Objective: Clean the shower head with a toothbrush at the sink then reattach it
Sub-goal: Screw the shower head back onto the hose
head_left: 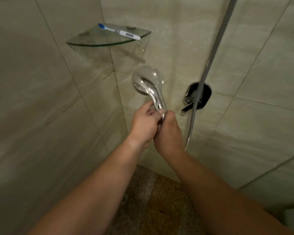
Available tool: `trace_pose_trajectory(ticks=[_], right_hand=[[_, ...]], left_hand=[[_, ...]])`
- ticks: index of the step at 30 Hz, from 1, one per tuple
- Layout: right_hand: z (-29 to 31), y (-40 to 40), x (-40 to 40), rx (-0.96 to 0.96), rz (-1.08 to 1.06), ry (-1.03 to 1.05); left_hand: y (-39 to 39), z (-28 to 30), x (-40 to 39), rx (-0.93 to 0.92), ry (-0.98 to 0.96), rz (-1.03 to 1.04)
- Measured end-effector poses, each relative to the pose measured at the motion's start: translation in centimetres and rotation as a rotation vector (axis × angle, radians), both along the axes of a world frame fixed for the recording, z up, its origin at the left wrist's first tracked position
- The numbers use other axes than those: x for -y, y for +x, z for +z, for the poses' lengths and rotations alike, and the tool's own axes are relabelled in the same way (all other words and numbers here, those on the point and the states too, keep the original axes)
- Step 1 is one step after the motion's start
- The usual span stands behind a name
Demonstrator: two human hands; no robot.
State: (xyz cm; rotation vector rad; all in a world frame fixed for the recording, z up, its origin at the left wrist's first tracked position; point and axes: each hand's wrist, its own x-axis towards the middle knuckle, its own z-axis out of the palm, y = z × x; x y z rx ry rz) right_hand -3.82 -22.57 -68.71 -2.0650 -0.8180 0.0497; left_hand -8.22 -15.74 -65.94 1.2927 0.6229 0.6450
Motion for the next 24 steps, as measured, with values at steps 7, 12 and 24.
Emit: trace_pose_trajectory(ticks=[7, 12, 24], right_hand=[[0.0, 1.1, 0.6, -0.004, 0.015, -0.008], [-0.1, 1.9, 0.7, -0.004, 0.053, -0.047], [6.8, 7.2, -1.2, 0.325, 0.202, -0.525]], left_hand=[[0.8, 0.4, 0.8, -0.013, 0.008, -0.021], [1.3, 0.2, 0.8, -0.056, -0.019, 0.009], [0.9, -0.3, -1.5, -0.116, -0.235, 0.071]])
